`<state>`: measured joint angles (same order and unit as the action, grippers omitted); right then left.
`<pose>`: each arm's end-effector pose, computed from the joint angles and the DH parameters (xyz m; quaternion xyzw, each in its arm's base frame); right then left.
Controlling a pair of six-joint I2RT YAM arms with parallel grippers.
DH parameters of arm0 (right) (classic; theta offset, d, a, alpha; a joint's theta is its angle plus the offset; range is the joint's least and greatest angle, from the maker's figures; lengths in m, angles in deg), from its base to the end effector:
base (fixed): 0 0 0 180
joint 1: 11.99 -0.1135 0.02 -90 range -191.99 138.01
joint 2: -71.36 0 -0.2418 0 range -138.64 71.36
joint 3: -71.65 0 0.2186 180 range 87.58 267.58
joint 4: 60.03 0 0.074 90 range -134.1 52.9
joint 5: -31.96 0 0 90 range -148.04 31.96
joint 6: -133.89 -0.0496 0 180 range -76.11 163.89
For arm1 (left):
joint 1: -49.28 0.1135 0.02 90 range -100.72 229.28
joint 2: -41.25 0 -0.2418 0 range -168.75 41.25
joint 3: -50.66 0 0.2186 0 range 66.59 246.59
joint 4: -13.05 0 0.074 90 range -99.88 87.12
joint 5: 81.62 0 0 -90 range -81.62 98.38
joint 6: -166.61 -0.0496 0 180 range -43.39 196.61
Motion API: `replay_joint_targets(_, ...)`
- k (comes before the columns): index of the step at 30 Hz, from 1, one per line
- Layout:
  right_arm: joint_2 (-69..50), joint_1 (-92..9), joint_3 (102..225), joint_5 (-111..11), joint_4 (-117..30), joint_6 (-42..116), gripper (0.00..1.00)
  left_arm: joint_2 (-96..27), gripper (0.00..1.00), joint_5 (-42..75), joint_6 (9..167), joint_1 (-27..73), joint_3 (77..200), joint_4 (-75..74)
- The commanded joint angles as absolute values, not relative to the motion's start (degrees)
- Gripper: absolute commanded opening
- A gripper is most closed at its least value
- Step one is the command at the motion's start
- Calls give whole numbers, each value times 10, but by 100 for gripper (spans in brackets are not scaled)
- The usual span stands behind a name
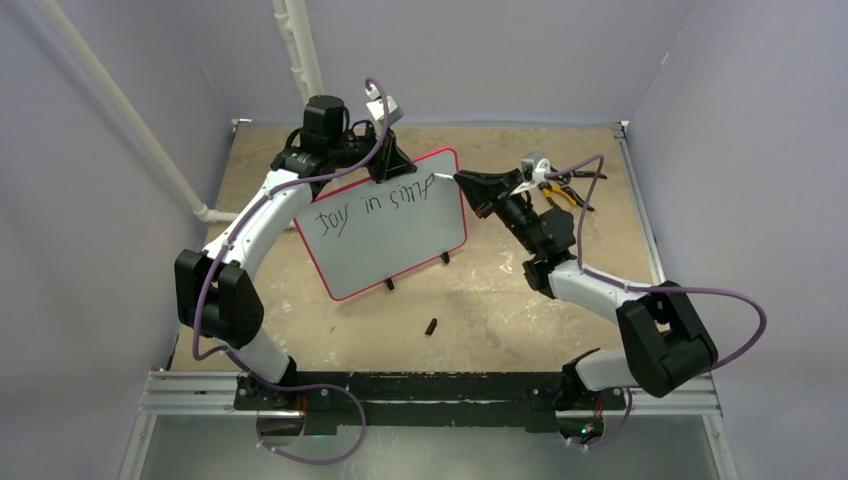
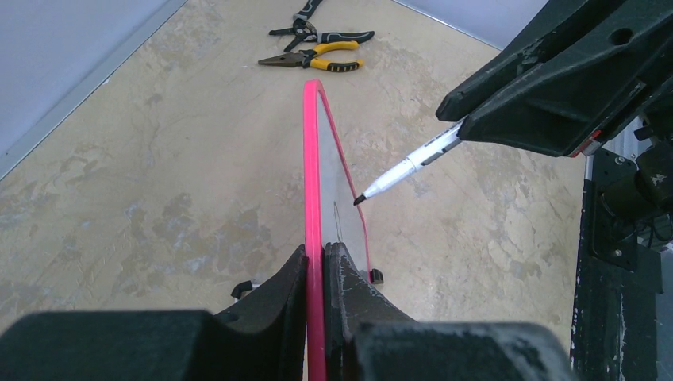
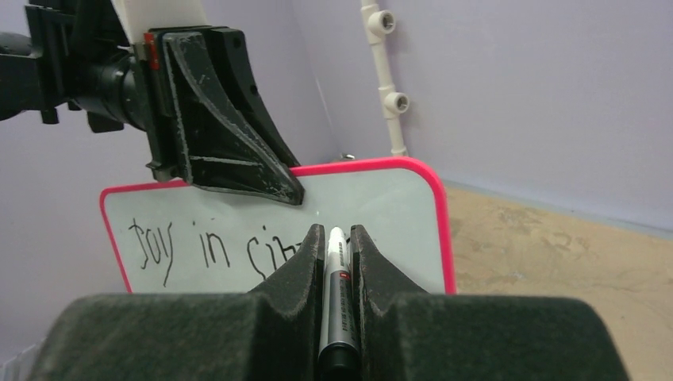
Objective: Write a sentence on the whiteboard
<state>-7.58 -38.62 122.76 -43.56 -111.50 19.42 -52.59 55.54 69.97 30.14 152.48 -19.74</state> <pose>0.2436 0.1360 0.2977 -0.1157 0.5408 0.4203 0.7193 0.3192 -0.1493 0.3399 0.3823 0.7046 -0.3888 0.4541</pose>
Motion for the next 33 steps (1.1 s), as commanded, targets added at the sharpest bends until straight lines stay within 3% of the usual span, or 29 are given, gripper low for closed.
replay_joint_targets(1, -78, -385, 1249, -477, -1125, 203, 0, -524, 0, 576, 690, 313, 1508, -240)
replay_joint_targets(33, -67, -384, 1180, -504, -1086, 208, 0, -523, 0, 578, 690, 313, 1507, -238)
